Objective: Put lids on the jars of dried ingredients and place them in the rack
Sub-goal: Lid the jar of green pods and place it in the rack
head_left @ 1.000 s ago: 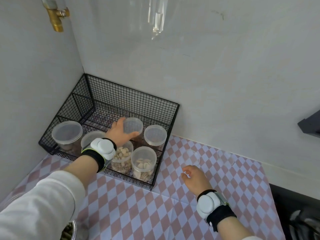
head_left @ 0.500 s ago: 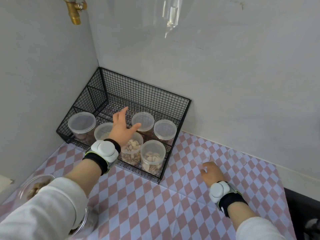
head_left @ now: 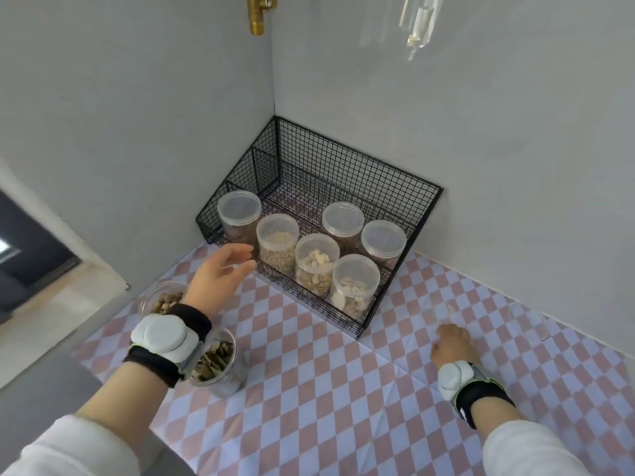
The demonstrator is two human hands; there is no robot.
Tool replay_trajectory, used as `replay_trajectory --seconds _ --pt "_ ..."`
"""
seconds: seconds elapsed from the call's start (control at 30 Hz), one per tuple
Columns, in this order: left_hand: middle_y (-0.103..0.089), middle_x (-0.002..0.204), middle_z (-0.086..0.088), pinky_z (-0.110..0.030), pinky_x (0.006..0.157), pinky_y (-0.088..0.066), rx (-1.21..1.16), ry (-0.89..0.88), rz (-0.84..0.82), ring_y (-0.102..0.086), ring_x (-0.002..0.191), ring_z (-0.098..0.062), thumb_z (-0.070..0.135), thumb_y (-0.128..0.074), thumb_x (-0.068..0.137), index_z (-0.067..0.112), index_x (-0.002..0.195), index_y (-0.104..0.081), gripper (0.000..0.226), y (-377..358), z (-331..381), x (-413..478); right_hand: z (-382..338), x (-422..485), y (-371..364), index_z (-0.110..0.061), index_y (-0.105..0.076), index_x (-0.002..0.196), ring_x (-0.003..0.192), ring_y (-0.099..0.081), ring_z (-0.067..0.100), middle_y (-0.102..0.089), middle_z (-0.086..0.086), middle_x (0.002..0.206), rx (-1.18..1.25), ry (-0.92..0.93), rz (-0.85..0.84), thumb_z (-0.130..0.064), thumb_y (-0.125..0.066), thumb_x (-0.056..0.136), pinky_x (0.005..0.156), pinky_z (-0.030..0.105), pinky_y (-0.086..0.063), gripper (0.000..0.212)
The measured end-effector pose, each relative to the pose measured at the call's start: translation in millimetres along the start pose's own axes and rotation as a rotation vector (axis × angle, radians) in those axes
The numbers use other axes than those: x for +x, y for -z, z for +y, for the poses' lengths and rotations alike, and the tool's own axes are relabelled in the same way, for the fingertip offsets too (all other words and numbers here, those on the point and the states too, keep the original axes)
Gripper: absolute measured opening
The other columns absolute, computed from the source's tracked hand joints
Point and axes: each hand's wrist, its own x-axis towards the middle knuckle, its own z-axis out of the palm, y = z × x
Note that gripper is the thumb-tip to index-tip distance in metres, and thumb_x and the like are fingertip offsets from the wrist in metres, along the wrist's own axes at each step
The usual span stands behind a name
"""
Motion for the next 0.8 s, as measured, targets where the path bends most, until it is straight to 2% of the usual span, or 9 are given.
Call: replay_trajectory --seconds 0.1,0.27,0.4,0.47,0.53,0.6,0.7,0.73,0.8 --pt "-0.061 0.111 -0.001 -0.03 0.094 -0.044 0.052 0.054 -0.03 -0.057 0.105 -0.015 0.021 -0.057 0.09 0.021 0.108 -0.057 0.018 5 -10 -21 -4 -13 -2 -0.005 -0.049 0.12 0.127 -0.038 0.027 -0.043 0.011 0.135 -0.038 0.005 -0.028 -0.009 -0.039 0.091 0.097 0.036 -0.044 0.031" --pt "-0.051 0.114 0.006 -0.03 0.096 -0.039 0.309 0.13 -0.073 -0.049 0.109 -0.013 0.041 -0.06 0.085 0.017 0.122 -0.054 0.044 14 -22 -56 -7 -37 -13 -0.006 -0.058 0.109 0.121 -0.042 0.027 -0.048 0.011 0.13 -0.072 0.071 0.023 -0.009 -0.04 0.089 0.1 0.034 -0.04 0.027" --pt "-0.035 0.139 -0.006 -0.049 0.106 -0.038 0.539 0.27 -0.19 -0.033 0.13 -0.03 0.059 -0.067 0.07 0.028 0.131 -0.042 0.073 19 -42 -83 -14 -56 -20 -0.003 -0.058 0.106 0.119 -0.043 0.03 -0.049 0.013 0.127 -0.045 0.13 0.049 -0.016 -0.043 0.09 0.1 0.035 -0.04 0.025" --pt "-0.025 0.143 -0.005 -0.053 0.109 -0.033 0.574 0.28 -0.217 -0.022 0.134 -0.034 0.055 -0.074 0.065 0.032 0.135 -0.032 0.086 15 -48 -94 -19 -65 -20 -0.004 -0.057 0.1 0.119 -0.042 0.031 -0.049 0.015 0.125 0.009 0.138 0.046 -0.014 -0.042 0.09 0.098 0.037 -0.042 0.02" --pt "-0.021 0.142 -0.007 -0.051 0.107 -0.036 0.594 0.246 -0.194 -0.021 0.132 -0.035 0.043 -0.077 0.066 0.031 0.136 -0.029 0.086 9 -48 -100 -24 -76 -19 -0.013 -0.048 0.079 0.116 -0.043 0.03 -0.05 0.013 0.118 0.066 0.146 0.056 -0.013 -0.043 0.089 0.092 0.038 -0.045 0.011" --pt "-0.022 0.139 -0.011 -0.047 0.104 -0.039 0.577 0.205 -0.159 -0.025 0.129 -0.035 0.033 -0.076 0.069 0.03 0.136 -0.031 0.081 2 -40 -105 -29 -87 -18 -0.02 -0.036 0.066 0.109 -0.046 0.028 -0.051 0.009 0.102 0.092 0.175 0.094 -0.015 -0.044 0.089 0.08 0.036 -0.046 0.025" --pt "-0.026 0.133 -0.011 -0.041 0.102 -0.038 0.469 0.127 -0.189 -0.031 0.124 -0.032 0.032 -0.076 0.071 0.03 0.135 -0.034 0.077 -13 -24 -107 -41 -100 -15 -0.024 -0.028 0.062 0.078 -0.05 0.027 -0.045 0.003 0.072 0.371 0.18 0.156 -0.012 -0.047 0.09 0.063 0.032 -0.038 0.036" --pt "-0.027 0.131 -0.01 -0.039 0.102 -0.038 0.431 0.097 -0.228 -0.033 0.123 -0.03 0.032 -0.076 0.071 0.031 0.135 -0.034 0.077 -21 -18 -108 -46 -104 -13 -0.023 -0.03 0.064 0.068 -0.047 0.025 -0.043 0.002 0.065 0.526 0.154 0.16 -0.009 -0.048 0.089 0.06 0.032 -0.036 0.034" --pt "-0.026 0.132 -0.008 -0.036 0.101 -0.04 0.4 0.04 -0.316 -0.035 0.122 -0.028 0.032 -0.076 0.071 0.033 0.135 -0.033 0.077 -37 -10 -107 -55 -112 -2 -0.016 -0.042 0.075 0.065 -0.047 0.025 -0.046 0.001 0.066 0.821 0.103 0.156 -0.008 -0.054 0.085 0.059 0.033 -0.04 0.018"
